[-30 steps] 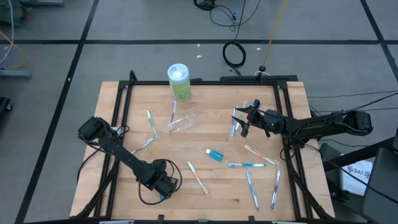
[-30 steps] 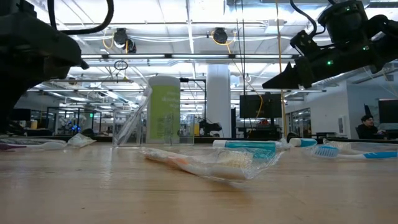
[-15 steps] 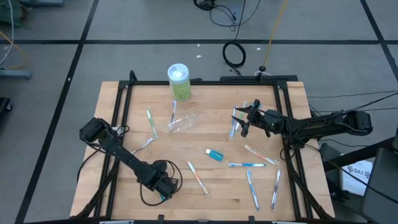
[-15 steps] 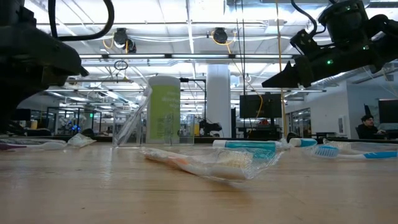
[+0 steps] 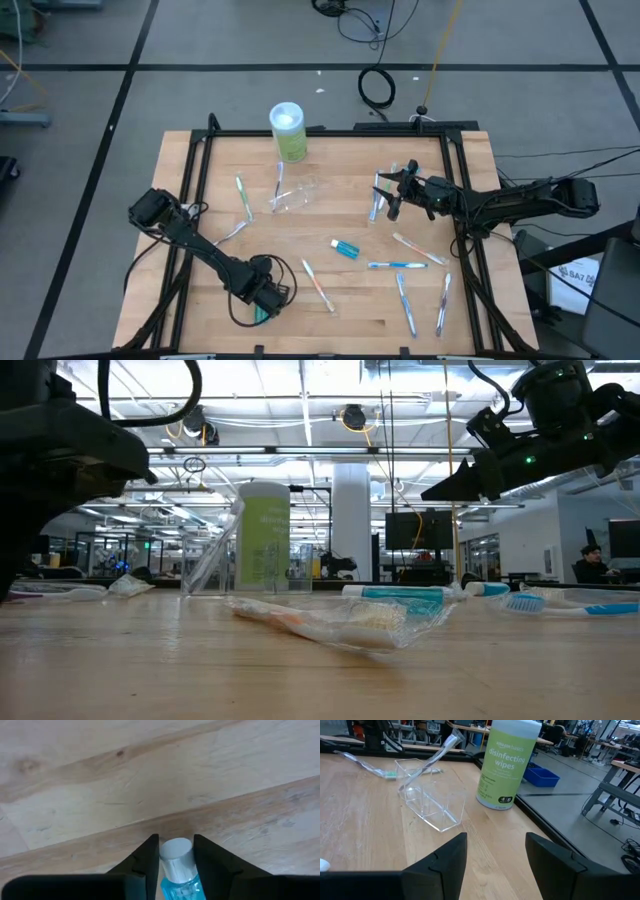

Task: Pick & Place toothbrushing station
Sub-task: Put the bottom blue mouthwash into the transparent organizer

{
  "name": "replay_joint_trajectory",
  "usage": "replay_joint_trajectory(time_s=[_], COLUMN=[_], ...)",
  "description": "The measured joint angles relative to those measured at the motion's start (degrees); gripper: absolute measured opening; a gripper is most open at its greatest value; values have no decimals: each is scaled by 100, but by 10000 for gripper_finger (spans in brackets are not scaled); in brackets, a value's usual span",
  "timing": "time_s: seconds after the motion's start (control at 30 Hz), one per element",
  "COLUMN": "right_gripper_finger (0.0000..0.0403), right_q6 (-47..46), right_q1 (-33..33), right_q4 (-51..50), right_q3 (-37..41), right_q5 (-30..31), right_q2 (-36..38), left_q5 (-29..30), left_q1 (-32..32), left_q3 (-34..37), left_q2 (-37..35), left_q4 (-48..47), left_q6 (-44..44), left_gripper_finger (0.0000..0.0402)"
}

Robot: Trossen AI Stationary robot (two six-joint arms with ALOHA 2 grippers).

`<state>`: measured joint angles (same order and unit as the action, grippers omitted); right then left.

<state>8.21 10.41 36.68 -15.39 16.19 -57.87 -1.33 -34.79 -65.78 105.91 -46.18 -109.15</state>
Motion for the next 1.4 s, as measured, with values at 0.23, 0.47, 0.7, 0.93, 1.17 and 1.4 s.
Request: replay_joint_trajectory(time_s=[0.23,0.47,0.7,0.93,1.17,1.4], right_gripper_finger=[196,196,196,196,196,196], right_q6=[4,2,2,1,0,0], right_q1=[0,0,0,0,2,1], right_q4=[1,1,0,1,72,135], right_q3=[1,1,1,1,1,1], right_q5=[0,0,0,0,0,2], right_q2=[0,0,0,0,-2,-2], left_q5=[38,38,45,303,930,2027], left_q1=[25,153,342,567,602,606], left_q3=[0,0,0,-35,-48,-46], left_q2=[0,-7,-20,-184,-605,-981], left_q4=[91,92,86,71,-175,-366], left_q6=[184,496,897,1434,1541,1709], left_gripper_finger=[114,98,115,105,112,112])
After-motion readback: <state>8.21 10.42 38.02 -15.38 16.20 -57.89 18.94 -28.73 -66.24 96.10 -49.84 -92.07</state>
